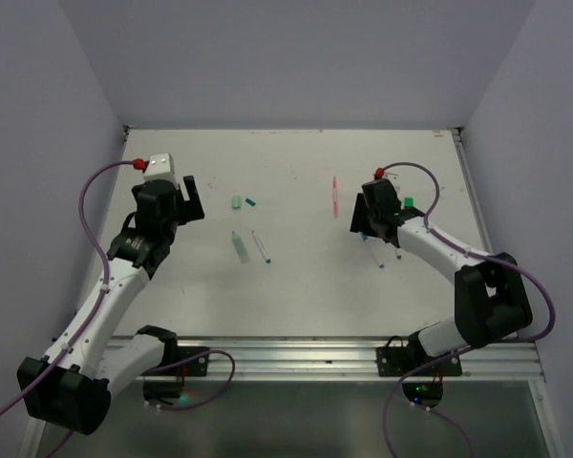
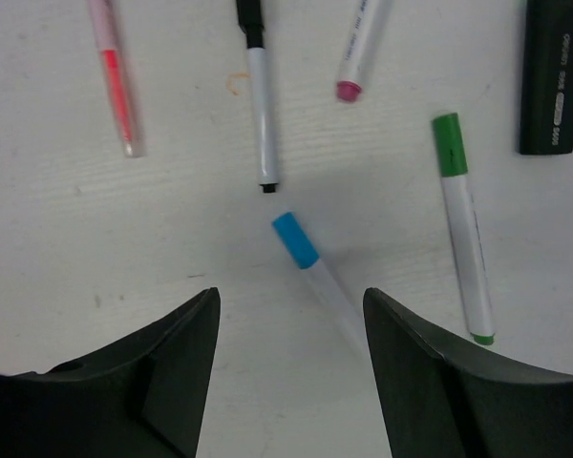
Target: Open the pen caps
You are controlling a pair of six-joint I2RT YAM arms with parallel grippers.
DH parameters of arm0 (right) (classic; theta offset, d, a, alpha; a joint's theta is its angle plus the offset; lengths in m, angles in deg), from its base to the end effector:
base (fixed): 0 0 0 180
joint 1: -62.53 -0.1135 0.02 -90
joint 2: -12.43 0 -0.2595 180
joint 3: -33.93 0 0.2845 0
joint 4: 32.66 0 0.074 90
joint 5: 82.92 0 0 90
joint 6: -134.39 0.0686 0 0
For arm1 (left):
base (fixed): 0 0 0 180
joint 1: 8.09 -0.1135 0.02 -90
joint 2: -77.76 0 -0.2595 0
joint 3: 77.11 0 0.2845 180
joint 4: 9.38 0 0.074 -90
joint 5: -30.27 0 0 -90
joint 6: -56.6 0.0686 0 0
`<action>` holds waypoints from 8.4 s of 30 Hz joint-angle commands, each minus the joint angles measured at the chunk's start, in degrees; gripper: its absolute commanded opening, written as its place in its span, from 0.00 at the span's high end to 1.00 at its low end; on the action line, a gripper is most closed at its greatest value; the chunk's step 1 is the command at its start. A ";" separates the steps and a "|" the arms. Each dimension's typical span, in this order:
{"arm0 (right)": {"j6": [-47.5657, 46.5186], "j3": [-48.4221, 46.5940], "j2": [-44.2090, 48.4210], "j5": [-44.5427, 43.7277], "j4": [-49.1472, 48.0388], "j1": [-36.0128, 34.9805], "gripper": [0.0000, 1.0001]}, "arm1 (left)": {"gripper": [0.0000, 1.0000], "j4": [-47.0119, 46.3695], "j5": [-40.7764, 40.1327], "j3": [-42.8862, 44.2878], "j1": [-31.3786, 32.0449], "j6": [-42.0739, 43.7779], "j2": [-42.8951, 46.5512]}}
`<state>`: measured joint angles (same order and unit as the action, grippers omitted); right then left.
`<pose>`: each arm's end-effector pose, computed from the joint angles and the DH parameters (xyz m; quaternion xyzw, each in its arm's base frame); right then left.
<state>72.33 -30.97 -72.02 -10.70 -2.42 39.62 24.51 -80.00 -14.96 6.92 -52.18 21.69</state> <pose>0.3333 0.1181 0.1702 0.0938 0.9246 0.0147 0.3690 0.2770 -0.0497 0.2944 -0.1186 0.8395 -0.0036 0.5302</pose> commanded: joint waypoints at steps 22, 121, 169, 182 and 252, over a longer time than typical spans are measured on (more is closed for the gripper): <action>-4.04 3.16 -6.70 9.69 6.02 7.01 0.43 | 0.15 -0.71 -1.17 -0.23 -0.41 1.38 0.97; -4.21 7.12 6.31 10.48 -30.19 -34.56 1.00 | 0.71 -25.49 21.24 -4.10 20.77 -26.39 -16.08; -3.95 10.63 4.55 12.24 -35.38 -34.21 1.00 | 1.00 -38.50 10.53 -5.60 20.59 -26.48 -5.62; -4.74 19.86 6.84 12.15 -37.75 -34.30 1.00 | 1.00 -40.61 7.44 13.90 15.85 -22.96 -8.79; -4.21 22.76 10.00 4.60 -33.97 -32.89 1.00 | 0.87 -31.47 4.02 23.50 9.87 -24.11 -61.08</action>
<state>67.87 -7.78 -61.50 -6.65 -34.22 6.35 -2.71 -72.11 7.55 17.30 -75.85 -38.72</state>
